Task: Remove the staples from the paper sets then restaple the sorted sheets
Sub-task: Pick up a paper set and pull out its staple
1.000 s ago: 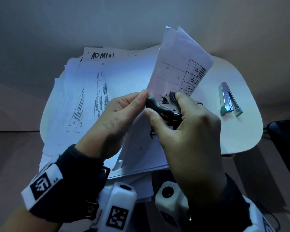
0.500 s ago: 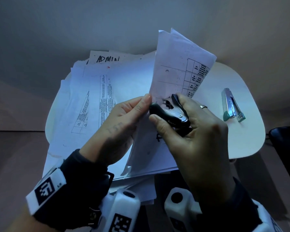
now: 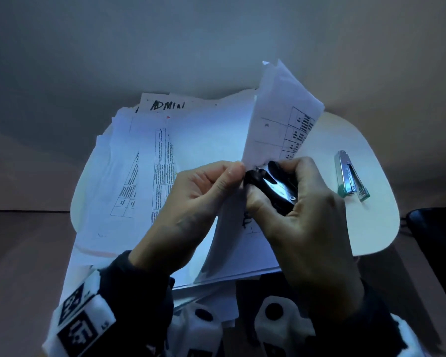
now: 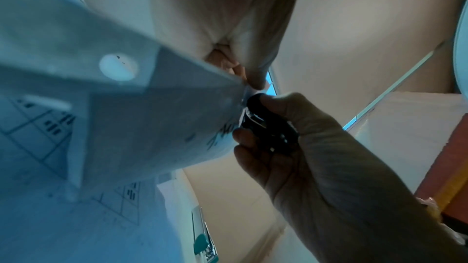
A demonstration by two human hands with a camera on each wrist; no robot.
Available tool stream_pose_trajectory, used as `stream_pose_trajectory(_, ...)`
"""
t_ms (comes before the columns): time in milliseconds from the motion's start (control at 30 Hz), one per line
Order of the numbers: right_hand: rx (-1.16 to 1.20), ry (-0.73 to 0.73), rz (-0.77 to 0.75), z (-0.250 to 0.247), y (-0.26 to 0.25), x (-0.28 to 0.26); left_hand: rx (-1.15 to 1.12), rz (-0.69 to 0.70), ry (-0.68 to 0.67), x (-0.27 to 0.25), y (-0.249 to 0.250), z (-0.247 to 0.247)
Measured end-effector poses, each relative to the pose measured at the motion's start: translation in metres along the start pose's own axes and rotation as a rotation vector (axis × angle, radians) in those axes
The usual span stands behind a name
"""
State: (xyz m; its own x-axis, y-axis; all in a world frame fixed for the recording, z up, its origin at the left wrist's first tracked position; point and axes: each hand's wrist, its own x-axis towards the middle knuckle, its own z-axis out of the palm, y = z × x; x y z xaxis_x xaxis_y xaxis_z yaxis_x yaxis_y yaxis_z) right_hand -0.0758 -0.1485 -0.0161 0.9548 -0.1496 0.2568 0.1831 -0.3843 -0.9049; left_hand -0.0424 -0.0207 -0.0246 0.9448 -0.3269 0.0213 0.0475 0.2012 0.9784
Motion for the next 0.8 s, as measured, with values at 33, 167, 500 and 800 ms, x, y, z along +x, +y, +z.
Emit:
stream_pose_trajectory(33,0.004,-0.005,-0.007,-0.004,0.0,0.0,0.005,0.001,-0.013,-0.001,0.001,0.0)
stream_pose_trajectory(167,-0.061,0.017,-0.029,0.003,0.003,0.0,0.026,0.023,0.017,-0.001,-0.002,-0.002)
stream_pose_trajectory(500,0.094,0.066,-0.041,0.007,0.013,-0.003,0.001,0.083,0.082,-0.006,-0.007,0.009)
stream_pose_trajectory(800,0.357,-0.034,0.04,0.005,0.02,0.003,-0.086,-0.019,0.121,-0.001,0.005,0.011)
